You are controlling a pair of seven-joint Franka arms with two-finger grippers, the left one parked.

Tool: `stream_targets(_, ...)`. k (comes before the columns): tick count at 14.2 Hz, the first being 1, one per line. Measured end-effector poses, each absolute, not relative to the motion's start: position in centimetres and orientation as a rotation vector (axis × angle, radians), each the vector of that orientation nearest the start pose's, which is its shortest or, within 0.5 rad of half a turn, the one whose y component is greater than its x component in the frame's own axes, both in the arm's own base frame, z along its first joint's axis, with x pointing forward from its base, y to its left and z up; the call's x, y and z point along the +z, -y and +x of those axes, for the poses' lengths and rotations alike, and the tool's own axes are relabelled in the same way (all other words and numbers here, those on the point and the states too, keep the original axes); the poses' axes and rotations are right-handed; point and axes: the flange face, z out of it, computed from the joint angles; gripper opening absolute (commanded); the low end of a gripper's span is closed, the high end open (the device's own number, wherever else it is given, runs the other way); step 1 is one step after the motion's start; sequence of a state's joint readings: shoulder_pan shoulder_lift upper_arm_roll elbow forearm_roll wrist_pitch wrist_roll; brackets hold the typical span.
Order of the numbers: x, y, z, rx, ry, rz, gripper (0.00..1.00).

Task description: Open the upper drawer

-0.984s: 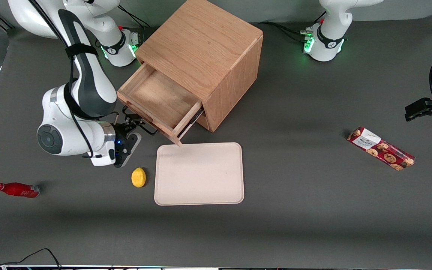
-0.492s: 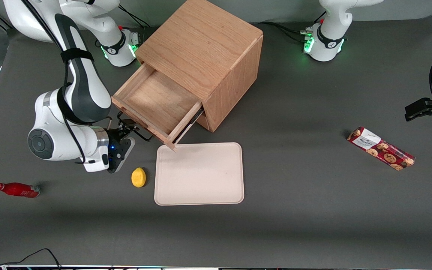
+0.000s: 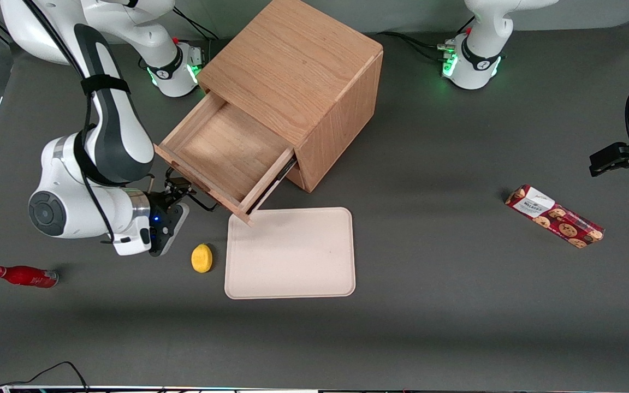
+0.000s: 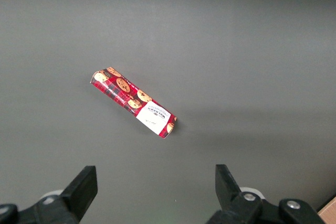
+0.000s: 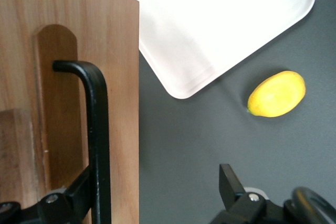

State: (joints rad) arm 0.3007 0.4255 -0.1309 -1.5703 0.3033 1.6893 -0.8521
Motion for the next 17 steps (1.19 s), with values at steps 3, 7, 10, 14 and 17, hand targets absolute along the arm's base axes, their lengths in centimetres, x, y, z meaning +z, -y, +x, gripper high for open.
stream_targets(3, 37.9, -13.1, 63.4, 0.269, 1.288, -2.491, 1.0)
stream_targets(7, 37.8, -11.8, 64.3, 0.249, 1.301, -2.486, 1.0)
stream_targets(10, 37.8, -11.4, 64.5, 0.244, 1.308, -2.482, 1.0)
stream_targets(14, 37.9, -11.4, 64.6, 0.24, 1.309, -2.483, 1.0)
stream_targets(17, 39.0, -11.5, 64.7, 0.245, 1.279, -2.498, 1.0)
